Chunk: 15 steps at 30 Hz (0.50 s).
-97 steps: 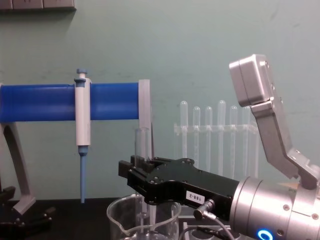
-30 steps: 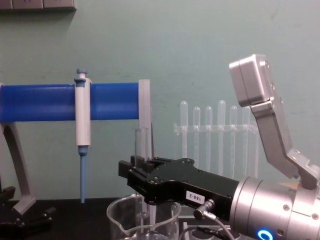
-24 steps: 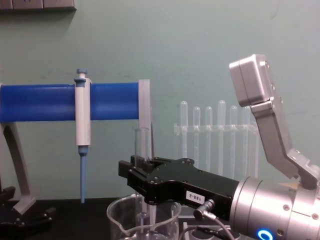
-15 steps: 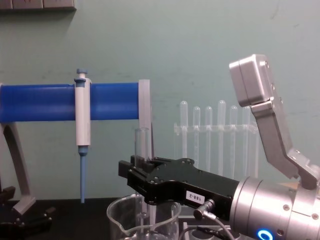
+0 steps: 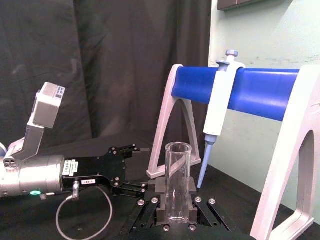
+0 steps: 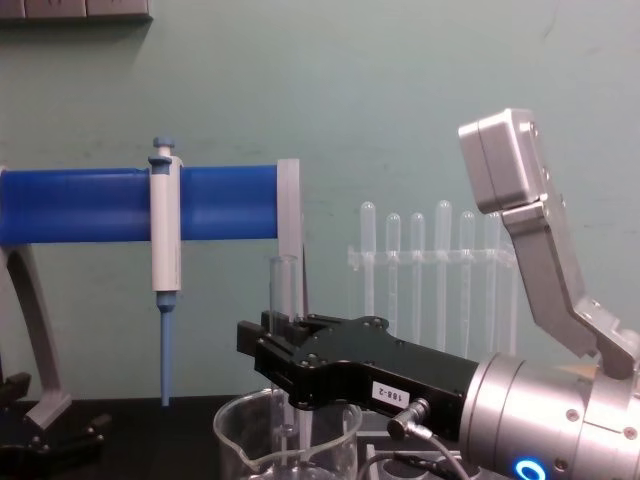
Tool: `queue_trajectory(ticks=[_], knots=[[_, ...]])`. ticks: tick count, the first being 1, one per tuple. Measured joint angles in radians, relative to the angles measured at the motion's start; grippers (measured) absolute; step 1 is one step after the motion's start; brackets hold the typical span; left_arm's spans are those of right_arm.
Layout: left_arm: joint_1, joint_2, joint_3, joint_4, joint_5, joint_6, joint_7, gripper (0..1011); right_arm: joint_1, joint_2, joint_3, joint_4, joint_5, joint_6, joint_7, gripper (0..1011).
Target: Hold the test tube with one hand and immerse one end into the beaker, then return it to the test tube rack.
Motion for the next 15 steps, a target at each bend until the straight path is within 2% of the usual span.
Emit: queue_trajectory(ticks=[15], knots=[[0.000,0.000,0.000,0.000,0.000,0.000,0.000,1000,-0.001,0.001,0.000,-0.006,-0.001,0.001,0.000,225]])
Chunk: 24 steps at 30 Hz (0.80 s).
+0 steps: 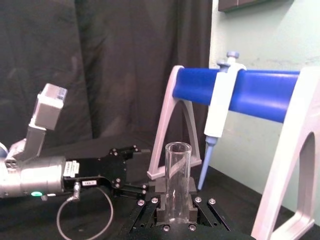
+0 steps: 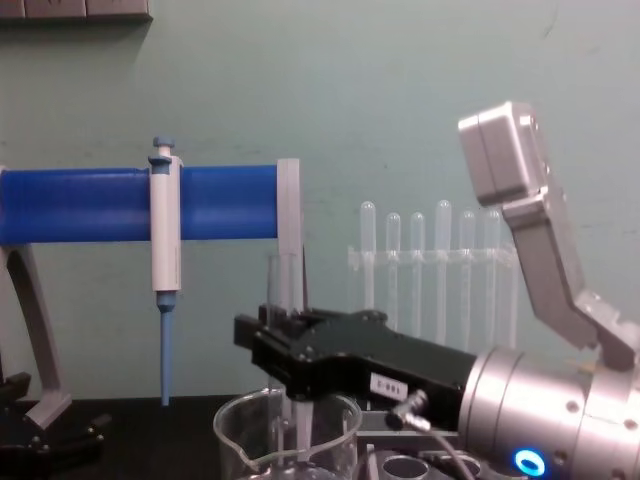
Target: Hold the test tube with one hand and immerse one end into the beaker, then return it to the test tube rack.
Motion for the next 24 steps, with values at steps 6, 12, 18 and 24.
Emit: queue_trajectory(ticks=[6,12,18,24], knots=[[0.000,0.000,0.000,0.000,0.000,0.000,0.000,1000,-0.003,0.017,0.008,-0.094,-0.011,0.036,-0.013,224],[0.000,0.000,0.000,0.000,0.000,0.000,0.000,1000,0.009,0.044,0.022,-0.218,-0.012,0.116,-0.036,225],[0.000,0.000,0.000,0.000,0.000,0.000,0.000,1000,0.007,0.082,0.053,-0.338,0.006,0.193,-0.066,224],[0.000,0.000,0.000,0.000,0.000,0.000,0.000,1000,-0.053,0.143,0.106,-0.454,0.025,0.227,-0.113,224]])
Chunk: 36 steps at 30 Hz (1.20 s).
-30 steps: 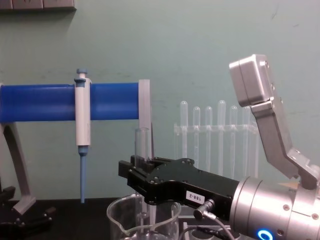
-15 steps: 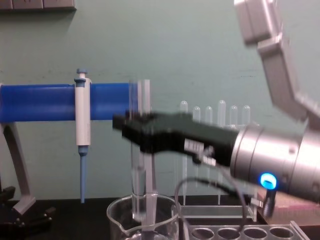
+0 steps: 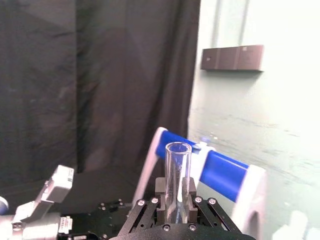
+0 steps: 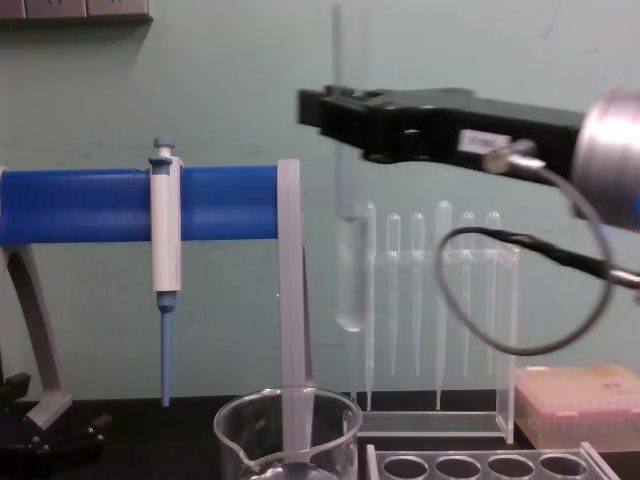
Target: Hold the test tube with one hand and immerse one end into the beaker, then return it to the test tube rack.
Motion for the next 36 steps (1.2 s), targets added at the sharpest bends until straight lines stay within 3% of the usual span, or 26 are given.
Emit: queue_trajectory(ticks=[8,12,15,22,36], knots=[[0.000,0.000,0.000,0.000,0.000,0.000,0.000,1000,-0.126,0.066,0.076,-0.066,0.003,-0.016,-0.053,225],[0.000,0.000,0.000,0.000,0.000,0.000,0.000,1000,-0.177,0.076,0.096,-0.049,-0.014,-0.055,-0.066,224],[0.000,0.000,0.000,0.000,0.000,0.000,0.000,1000,-0.210,0.065,0.101,0.000,-0.036,-0.121,-0.065,224],[0.000,0.000,0.000,0.000,0.000,0.000,0.000,1000,-0.223,0.027,0.102,0.078,-0.055,-0.196,-0.048,225],[0.000,0.000,0.000,0.000,0.000,0.000,0.000,1000,-0.219,-0.014,0.099,0.146,-0.075,-0.218,-0.022,224]])
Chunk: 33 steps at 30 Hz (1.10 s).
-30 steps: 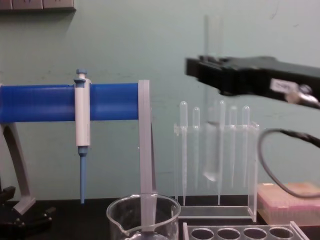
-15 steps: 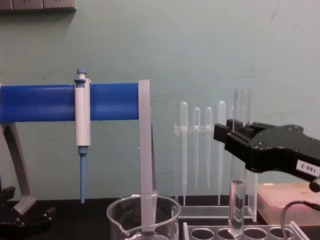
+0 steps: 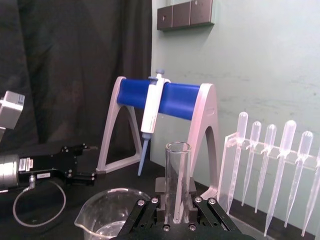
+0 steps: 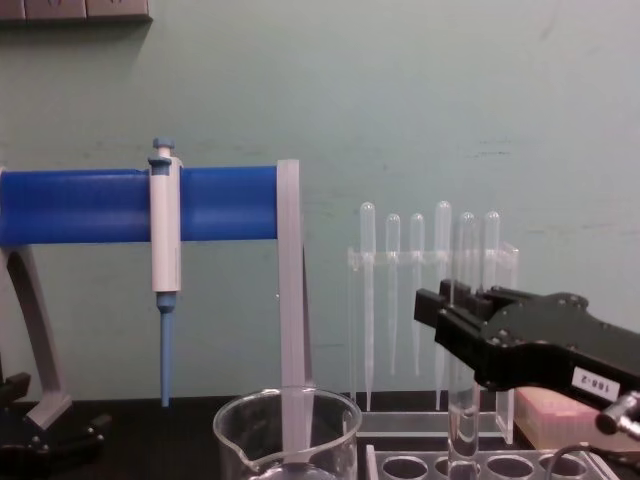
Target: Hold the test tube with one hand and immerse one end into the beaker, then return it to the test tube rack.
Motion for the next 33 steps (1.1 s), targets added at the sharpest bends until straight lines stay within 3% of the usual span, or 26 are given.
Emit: queue_trajectory(ticks=[15,23,27,33], knots=[[0.000,0.000,0.000,0.000,0.000,0.000,0.000,1000,0.016,-0.015,-0.018,0.071,-0.025,-0.004,0.018,224],[0.000,0.000,0.000,0.000,0.000,0.000,0.000,1000,0.038,-0.007,-0.036,0.068,-0.066,0.072,0.007,226],[0.000,0.000,0.000,0.000,0.000,0.000,0.000,1000,0.051,0.000,-0.046,0.052,-0.084,0.123,0.003,307],[0.000,0.000,0.000,0.000,0.000,0.000,0.000,1000,0.047,0.011,-0.051,0.019,-0.096,0.174,-0.005,508]])
